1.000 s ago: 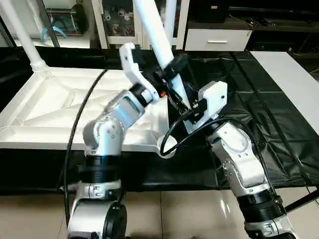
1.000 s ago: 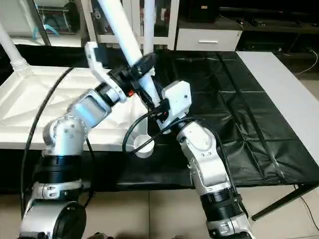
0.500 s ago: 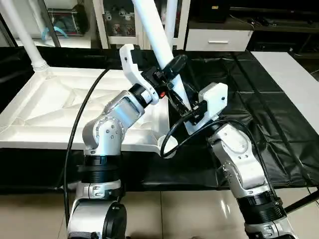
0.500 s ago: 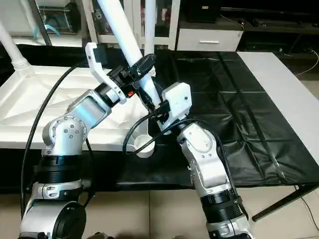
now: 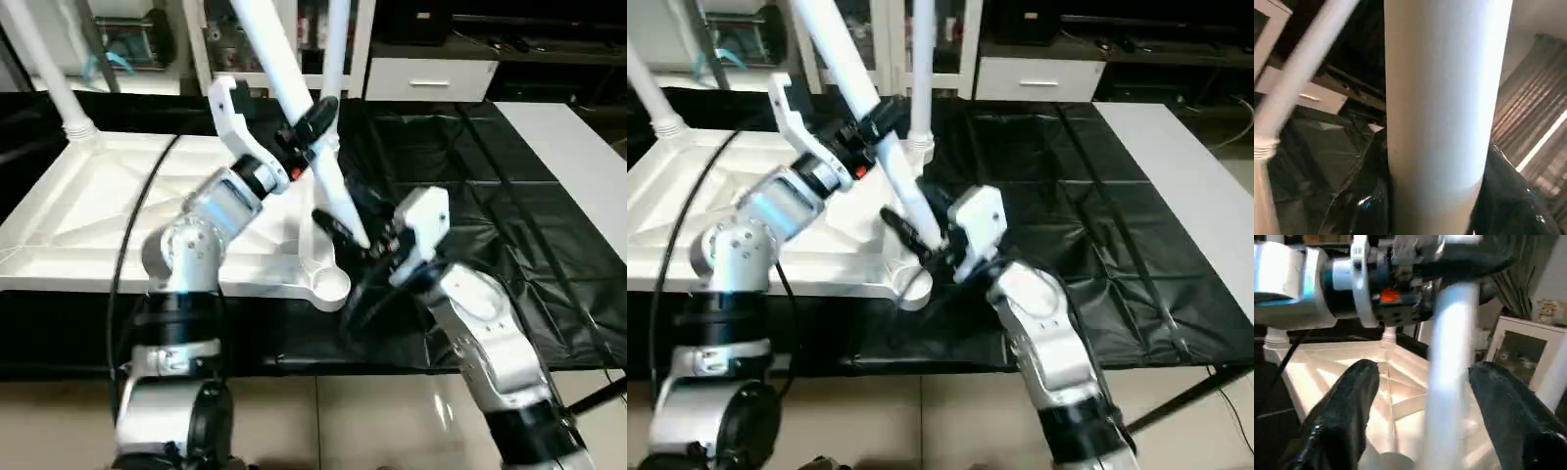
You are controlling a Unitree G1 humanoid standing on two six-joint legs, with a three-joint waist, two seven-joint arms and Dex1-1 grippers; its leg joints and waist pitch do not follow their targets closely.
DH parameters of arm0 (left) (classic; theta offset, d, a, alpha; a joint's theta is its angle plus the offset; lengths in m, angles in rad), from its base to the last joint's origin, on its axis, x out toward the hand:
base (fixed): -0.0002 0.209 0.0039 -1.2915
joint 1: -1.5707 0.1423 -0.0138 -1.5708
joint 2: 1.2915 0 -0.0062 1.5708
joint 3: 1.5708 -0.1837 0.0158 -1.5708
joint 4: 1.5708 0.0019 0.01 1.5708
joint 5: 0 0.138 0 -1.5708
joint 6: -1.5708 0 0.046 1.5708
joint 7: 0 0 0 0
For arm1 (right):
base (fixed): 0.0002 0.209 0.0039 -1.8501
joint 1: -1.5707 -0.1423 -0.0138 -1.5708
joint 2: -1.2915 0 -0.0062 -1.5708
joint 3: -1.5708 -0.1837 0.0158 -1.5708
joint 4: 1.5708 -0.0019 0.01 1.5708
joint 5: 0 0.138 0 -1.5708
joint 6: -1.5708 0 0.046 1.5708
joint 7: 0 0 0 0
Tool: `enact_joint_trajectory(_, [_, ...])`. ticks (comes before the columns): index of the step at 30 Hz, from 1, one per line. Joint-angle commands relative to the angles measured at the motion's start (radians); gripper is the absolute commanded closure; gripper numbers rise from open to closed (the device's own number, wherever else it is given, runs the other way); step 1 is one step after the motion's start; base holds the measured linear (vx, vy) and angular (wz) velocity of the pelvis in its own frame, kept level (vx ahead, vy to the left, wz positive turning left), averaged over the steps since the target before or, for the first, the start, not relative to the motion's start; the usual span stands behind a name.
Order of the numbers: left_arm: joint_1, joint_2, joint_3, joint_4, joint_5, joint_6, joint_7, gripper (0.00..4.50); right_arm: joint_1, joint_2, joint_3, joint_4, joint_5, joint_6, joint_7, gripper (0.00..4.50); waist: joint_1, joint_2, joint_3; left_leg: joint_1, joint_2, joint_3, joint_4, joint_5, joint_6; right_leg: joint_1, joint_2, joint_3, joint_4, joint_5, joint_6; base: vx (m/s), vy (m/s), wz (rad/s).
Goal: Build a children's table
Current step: Insert table leg to table base
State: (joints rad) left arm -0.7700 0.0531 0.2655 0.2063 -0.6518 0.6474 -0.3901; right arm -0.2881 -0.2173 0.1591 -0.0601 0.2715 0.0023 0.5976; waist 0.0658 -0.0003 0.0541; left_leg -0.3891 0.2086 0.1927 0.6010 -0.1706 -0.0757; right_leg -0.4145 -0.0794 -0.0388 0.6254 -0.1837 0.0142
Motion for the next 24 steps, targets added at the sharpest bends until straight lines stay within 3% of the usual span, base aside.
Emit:
enact_joint_trajectory(1, [-0.023, 0.032, -0.018, 0.008, 0.014, 0.020, -0.030, 2.82, -0.018, -0.028, -0.070, -0.040, 0.040, 0.023, 0.009, 0.80, 0.007, -0.005, -0.071, 0.018, 0.007, -0.008, -0.061, -0.175, 0.053, 0.058, -0.033, 0.029, -0.071, -0.097, -0.197, 0.000, 0.000, 0.00])
enact_joint_trajectory(3, [-0.019, 0.075, -0.045, 0.009, 0.022, 0.060, -0.069, 2.82, -0.065, -0.059, -0.115, -0.014, 0.015, 0.004, -0.011, 0.72, 0.007, 0.001, -0.072, 0.020, 0.007, -0.008, -0.061, -0.173, 0.041, 0.055, -0.034, 0.028, -0.069, -0.110, -0.197, 0.000, 0.000, 0.00])
enact_joint_trajectory(6, [-0.012, 0.108, -0.070, 0.004, 0.020, 0.107, -0.101, 2.82, -0.116, -0.087, -0.137, 0.014, -0.020, -0.025, -0.024, 0.39, 0.006, -0.001, -0.070, 0.020, 0.007, -0.006, -0.061, -0.174, 0.028, 0.053, -0.035, 0.029, -0.069, -0.121, -0.199, 0.000, 0.000, 0.00])
enact_joint_trajectory(7, [-0.007, 0.127, -0.086, -0.013, -0.018, 0.176, -0.134, 2.82, -0.190, -0.134, -0.133, 0.061, -0.108, -0.093, -0.044, 0.39, 0.006, 0.011, -0.073, 0.022, 0.005, -0.006, -0.059, -0.170, 0.025, 0.053, -0.034, 0.029, -0.067, -0.113, -0.204, 0.000, 0.000, 0.00])
enact_joint_trajectory(8, [-0.003, 0.136, -0.097, -0.032, -0.059, 0.240, -0.159, 2.82, -0.261, -0.188, -0.113, 0.111, -0.204, -0.176, -0.054, 0.33, 0.004, 0.005, -0.073, 0.021, 0.006, -0.006, -0.058, -0.165, 0.019, 0.053, -0.034, 0.028, -0.067, -0.105, -0.205, 0.000, 0.000, 0.00])
enact_joint_trajectory(9, [0.000, 0.141, -0.112, -0.051, -0.093, 0.290, -0.183, 2.82, -0.330, -0.245, -0.084, 0.168, -0.309, -0.264, -0.070, 0.23, 0.000, 0.007, -0.076, 0.020, 0.002, -0.006, -0.055, -0.148, -0.004, 0.052, -0.030, 0.023, -0.060, -0.094, -0.221, 0.000, 0.000, 0.00])
enact_joint_trajectory(10, [0.003, 0.142, -0.127, -0.063, -0.109, 0.317, -0.198, 2.82, -0.382, -0.286, -0.063, 0.216, -0.373, -0.337, -0.076, 0.19, 0.002, 0.001, -0.076, 0.023, 0.001, -0.002, -0.049, -0.142, -0.011, 0.050, -0.032, 0.024, -0.057, -0.088, -0.234, 0.000, 0.000, 0.00])
enact_joint_trajectory(11, [0.003, 0.139, -0.135, -0.069, -0.122, 0.338, -0.203, 2.82, -0.420, -0.310, -0.053, 0.256, -0.414, -0.389, -0.094, 0.17, 0.000, -0.003, -0.072, 0.021, -0.003, 0.004, -0.046, -0.151, -0.001, 0.048, -0.027, 0.026, -0.063, -0.100, -0.235, 0.000, 0.000, 0.00])
enact_joint_trajectory(13, [0.002, 0.133, -0.141, -0.075, -0.142, 0.363, -0.210, 2.82, -0.469, -0.337, -0.045, 0.309, -0.461, -0.454, -0.118, 0.17, 0.001, 0.004, -0.069, 0.014, -0.002, 0.002, -0.046, -0.166, 0.029, 0.054, -0.032, 0.027, -0.064, -0.120, -0.227, 0.000, 0.000, 0.00])
enact_joint_trajectory(15, [0.003, 0.118, -0.141, -0.098, -0.187, 0.413, -0.218, 2.82, -0.548, -0.385, -0.009, 0.402, -0.571, -0.581, -0.176, 0.17, -0.002, -0.005, -0.073, 0.016, -0.002, 0.001, -0.045, -0.153, 0.031, 0.057, -0.030, 0.024, -0.060, -0.100, -0.228, 0.000, 0.000, 0.00])
enact_joint_trajectory(16, [0.003, 0.113, -0.142, -0.109, -0.204, 0.436, -0.222, 2.82, -0.580, -0.399, 0.002, 0.440, -0.605, -0.635, -0.191, 0.17, -0.005, -0.016, -0.074, 0.014, -0.004, 0.004, -0.041, -0.143, 0.039, 0.057, -0.028, 0.025, -0.058, -0.083, -0.237, 0.000, 0.000, 0.00])
enact_joint_trajectory(17, [0.003, 0.113, -0.142, -0.109, -0.204, 0.436, -0.222, 2.82, -0.580, -0.399, 0.002, 0.440, -0.605, -0.635, -0.191, 0.17, -0.003, -0.013, -0.075, 0.014, -0.004, 0.004, -0.040, -0.144, 0.041, 0.057, -0.029, 0.024, -0.057, -0.084, -0.241, 0.000, 0.000, 0.00])
enact_joint_trajectory(18, [0.003, 0.111, -0.145, -0.126, -0.221, 0.474, -0.229, 2.82, -0.630, -0.416, 0.030, 0.504, -0.665, -0.712, -0.222, 0.17, -0.005, -0.011, -0.072, 0.013, -0.005, 0.005, -0.039, -0.152, 0.056, 0.056, -0.026, 0.025, -0.059, -0.085, -0.241, 0.000, 0.000, 0.00])
enact_joint_trajectory(19, [0.004, 0.115, -0.147, -0.135, -0.230, 0.494, -0.231, 2.82, -0.662, -0.426, 0.055, 0.558, -0.706, -0.762, -0.254, 0.17, -0.007, -0.019, -0.074, 0.012, -0.004, 0.004, -0.037, -0.150, 0.062, 0.056, -0.025, 0.023, -0.055, -0.089, -0.239, 0.000, 0.000, 0.00])
enact_joint_trajectory(20, [0.004, 0.115, -0.147, -0.136, -0.231, 0.496, -0.231, 2.82, -0.666, -0.428, 0.058, 0.564, -0.711, -0.768, -0.258, 0.17, -0.007, -0.017, -0.073, 0.013, -0.003, 0.004, -0.037, -0.150, 0.061, 0.054, -0.028, 0.022, -0.055, -0.097, -0.238, 0.000, 0.000, 0.00])
enact_joint_trajectory(24, [0.007, 0.118, -0.155, -0.165, -0.276, 0.564, -0.231, 2.82, -0.756, -0.458, 0.141, 0.702, -0.885, -0.904, -0.391, 0.17, -0.016, -0.020, -0.069, 0.013, -0.007, 0.006, -0.034, -0.181, 0.063, 0.051, -0.019, 0.021, -0.058, -0.135, -0.220, 0.000, 0.000, 0.00])
